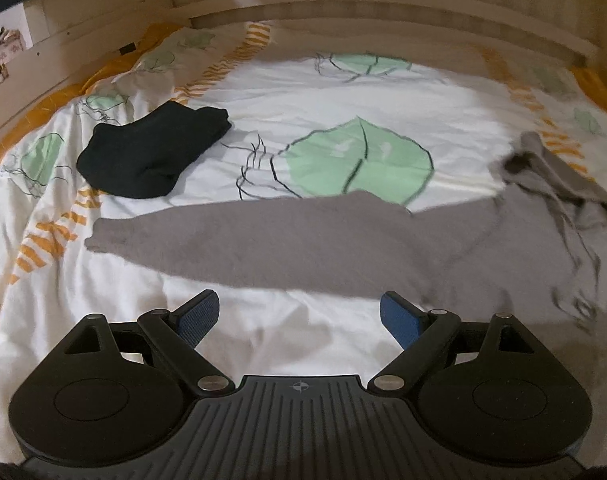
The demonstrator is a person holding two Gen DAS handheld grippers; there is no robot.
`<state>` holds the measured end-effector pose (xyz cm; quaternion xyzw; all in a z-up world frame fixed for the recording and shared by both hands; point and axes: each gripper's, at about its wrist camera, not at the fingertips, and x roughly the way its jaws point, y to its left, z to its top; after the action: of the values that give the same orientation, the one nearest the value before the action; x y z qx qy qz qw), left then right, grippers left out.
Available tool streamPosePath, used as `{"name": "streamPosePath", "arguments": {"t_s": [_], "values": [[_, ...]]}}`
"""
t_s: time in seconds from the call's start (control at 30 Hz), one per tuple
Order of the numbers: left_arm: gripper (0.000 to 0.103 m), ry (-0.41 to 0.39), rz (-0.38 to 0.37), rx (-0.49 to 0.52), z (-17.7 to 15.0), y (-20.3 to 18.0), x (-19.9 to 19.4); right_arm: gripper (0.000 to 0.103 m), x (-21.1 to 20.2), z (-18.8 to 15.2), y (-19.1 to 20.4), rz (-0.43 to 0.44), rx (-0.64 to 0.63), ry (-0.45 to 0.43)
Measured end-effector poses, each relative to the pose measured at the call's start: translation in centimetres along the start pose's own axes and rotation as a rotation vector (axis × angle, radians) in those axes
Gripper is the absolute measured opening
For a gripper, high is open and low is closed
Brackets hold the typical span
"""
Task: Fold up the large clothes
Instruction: 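Grasp the grey sleeve cuff with the left gripper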
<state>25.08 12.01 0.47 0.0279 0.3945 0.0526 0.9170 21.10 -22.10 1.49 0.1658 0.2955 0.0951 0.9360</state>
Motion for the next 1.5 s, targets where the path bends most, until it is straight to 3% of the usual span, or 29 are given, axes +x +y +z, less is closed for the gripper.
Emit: {"name": "streamPosePath", "arguments": {"t_s": [0.13, 0.23, 0.4, 0.63, 0.8, 0.87, 1.03, 1.1, 1.13, 1.3, 1.5], "values": [[0.088, -0.037, -0.092, -0.073, 0.4, 3.7, 3.1, 0.102, 1.4, -0.2, -0.4, -0.007, 0.002, -0.013], [0.088, -0.013, -0.115, -0.163, 0.8, 6.7, 5.9, 0.102, 2.6, -0.6, -1.2, 0.033, 0.070, -0.010], [0.088, 0.049, -0.060, -0.341, 1.0, 12.8, 10.5, 0.102, 4.9, -1.5, -1.4, 0.018, 0.082, 0.004], [0.088, 0.085, 0.082, -0.416, 1.3, 18.4, 15.2, 0.102, 8.8, -3.5, -0.5, 0.057, 0.079, 0.131], [0.090, 0.059, 0.108, -0.450, 1.5, 19.3, 17.4, 0.102, 11.1, -5.2, 0.2, 0.063, 0.097, 0.212], [0.095, 0.043, 0.114, -0.444, 1.7, 19.3, 17.9, 0.102, 11.7, -5.9, 0.4, 0.072, 0.108, 0.239], [0.094, 0.021, 0.125, -0.431, 1.9, 19.3, 18.6, 0.102, 12.6, -6.9, 1.2, 0.072, 0.068, 0.288], [0.052, -0.015, 0.143, -0.402, 2.0, 19.3, 18.4, 0.102, 12.6, -7.1, 1.4, 0.070, 0.045, 0.294], [0.013, -0.029, 0.171, -0.385, 2.1, 19.3, 18.0, 0.102, 12.5, -7.2, 1.5, 0.070, 0.035, 0.298], [0.008, -0.061, 0.100, -0.422, 3.4, 19.5, 15.7, 0.102, 11.8, -6.8, 1.2, 0.062, 0.018, 0.319], [0.008, -0.142, 0.022, -0.343, 7.1, 15.7, 10.1, 0.102, 9.1, -5.3, -0.3, 0.035, 0.000, 0.291]]}}
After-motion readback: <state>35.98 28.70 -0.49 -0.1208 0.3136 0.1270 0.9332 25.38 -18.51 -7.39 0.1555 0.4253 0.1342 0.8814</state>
